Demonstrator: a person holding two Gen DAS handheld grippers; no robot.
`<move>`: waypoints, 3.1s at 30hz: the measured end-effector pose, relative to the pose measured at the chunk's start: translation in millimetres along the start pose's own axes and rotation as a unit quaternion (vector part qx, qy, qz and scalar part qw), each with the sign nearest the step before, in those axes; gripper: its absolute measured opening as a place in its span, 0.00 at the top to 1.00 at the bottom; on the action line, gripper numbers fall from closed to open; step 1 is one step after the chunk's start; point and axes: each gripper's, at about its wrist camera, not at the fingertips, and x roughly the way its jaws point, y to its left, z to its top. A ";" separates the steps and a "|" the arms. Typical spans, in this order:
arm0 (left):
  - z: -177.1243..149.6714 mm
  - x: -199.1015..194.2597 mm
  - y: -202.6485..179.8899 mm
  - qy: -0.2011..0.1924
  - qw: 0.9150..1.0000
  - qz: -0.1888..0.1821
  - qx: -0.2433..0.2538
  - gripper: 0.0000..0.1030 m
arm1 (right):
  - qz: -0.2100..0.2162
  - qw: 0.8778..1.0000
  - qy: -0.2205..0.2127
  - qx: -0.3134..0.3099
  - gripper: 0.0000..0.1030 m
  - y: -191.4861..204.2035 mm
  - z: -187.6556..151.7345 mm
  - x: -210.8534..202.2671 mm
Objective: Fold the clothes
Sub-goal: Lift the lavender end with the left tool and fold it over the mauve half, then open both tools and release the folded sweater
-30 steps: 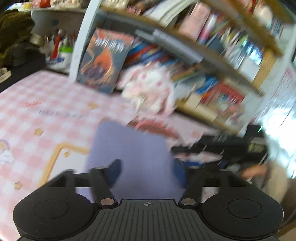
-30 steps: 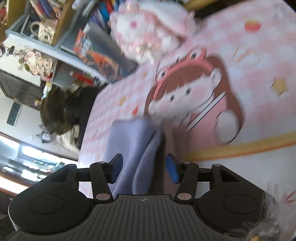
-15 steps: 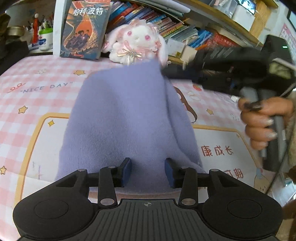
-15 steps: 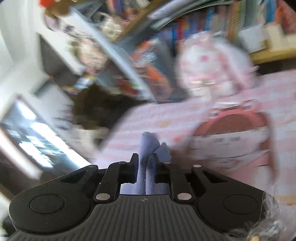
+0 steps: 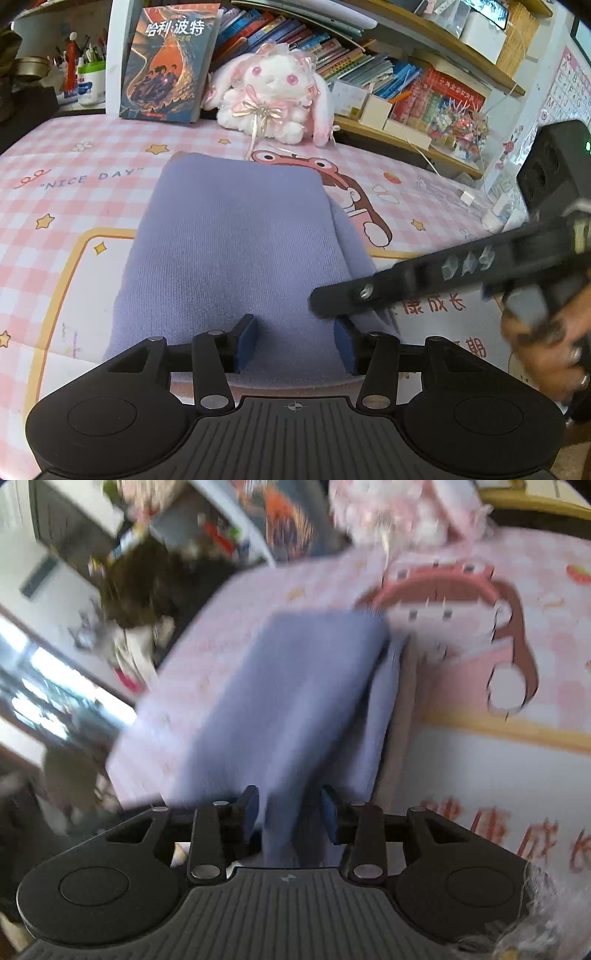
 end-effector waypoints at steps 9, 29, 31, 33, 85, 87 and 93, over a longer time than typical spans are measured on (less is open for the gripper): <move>-3.4 -2.4 3.9 -0.008 1.000 -0.012 -0.027 0.43 | 0.048 0.995 -0.055 0.068 0.94 -22.4 -9.4 -19.7; -2.2 -12.1 -4.4 0.006 0.999 -0.024 0.023 0.25 | -0.030 0.992 -0.088 0.081 0.93 -21.0 -34.9 -14.8; -2.5 -18.4 0.8 -0.001 1.000 -0.019 0.023 0.23 | -0.046 0.990 -0.102 0.083 0.92 -13.3 -39.2 -20.2; -2.9 -24.7 5.9 -0.008 1.000 -0.015 0.023 0.20 | -0.053 0.988 -0.112 0.088 0.89 -8.4 -43.5 -24.0; -38.3 -79.0 118.7 0.035 0.999 -0.034 0.015 0.18 | -0.326 0.925 -0.130 0.146 0.14 121.5 -132.1 -1.3; -38.4 -80.0 120.0 0.030 0.999 -0.036 0.012 0.18 | -0.328 0.924 -0.131 0.147 0.14 122.1 -132.1 -1.9; -31.2 -84.8 129.9 0.001 0.999 -0.045 -0.025 0.18 | -0.336 0.907 -0.204 0.149 0.14 125.4 -130.9 -24.4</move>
